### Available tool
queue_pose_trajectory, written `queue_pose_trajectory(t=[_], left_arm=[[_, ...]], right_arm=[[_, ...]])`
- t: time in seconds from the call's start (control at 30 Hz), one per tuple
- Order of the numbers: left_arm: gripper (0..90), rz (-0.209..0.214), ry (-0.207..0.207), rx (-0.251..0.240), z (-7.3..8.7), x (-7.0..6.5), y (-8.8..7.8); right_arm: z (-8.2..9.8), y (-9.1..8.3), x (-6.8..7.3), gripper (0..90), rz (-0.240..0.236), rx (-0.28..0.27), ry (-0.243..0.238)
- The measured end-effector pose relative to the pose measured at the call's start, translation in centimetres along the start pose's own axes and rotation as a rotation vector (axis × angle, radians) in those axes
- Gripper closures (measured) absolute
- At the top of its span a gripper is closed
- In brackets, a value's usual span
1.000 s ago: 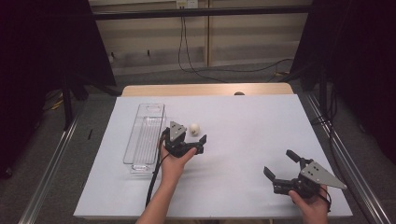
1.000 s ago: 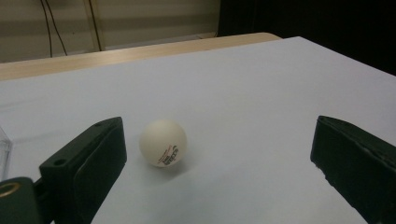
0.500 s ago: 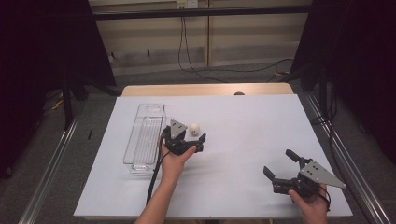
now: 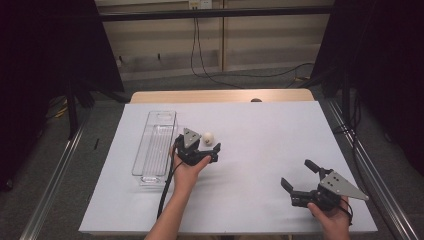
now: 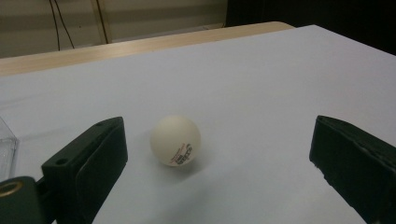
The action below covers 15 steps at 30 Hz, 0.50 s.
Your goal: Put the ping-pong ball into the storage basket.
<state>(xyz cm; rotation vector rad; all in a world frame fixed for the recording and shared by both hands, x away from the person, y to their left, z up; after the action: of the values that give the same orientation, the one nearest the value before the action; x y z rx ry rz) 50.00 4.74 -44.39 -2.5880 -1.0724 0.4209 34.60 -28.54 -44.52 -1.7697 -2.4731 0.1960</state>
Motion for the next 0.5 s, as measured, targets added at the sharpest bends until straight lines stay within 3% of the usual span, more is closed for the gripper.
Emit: queue_pose_trajectory(t=[0.5], left_arm=[[4.5,0.000,-0.004,0.006,0.12,0.24,0.41]], right_arm=[[0.05,0.27,0.13,0.1,-0.017,0.007,-0.008]])
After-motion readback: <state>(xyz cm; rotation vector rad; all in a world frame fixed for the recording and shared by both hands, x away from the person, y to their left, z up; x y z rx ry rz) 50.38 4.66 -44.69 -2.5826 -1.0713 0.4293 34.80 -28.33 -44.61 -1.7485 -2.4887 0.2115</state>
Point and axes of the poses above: each handheld gripper's, and its own axes: y roughly forward along the jaws, z roughly out of its underside, x roughly to its left, the point moved 2 cm from there along y, roughly forward along the jaws, and after that the axes turned 9 degrees about z, right-handed, at the moved point
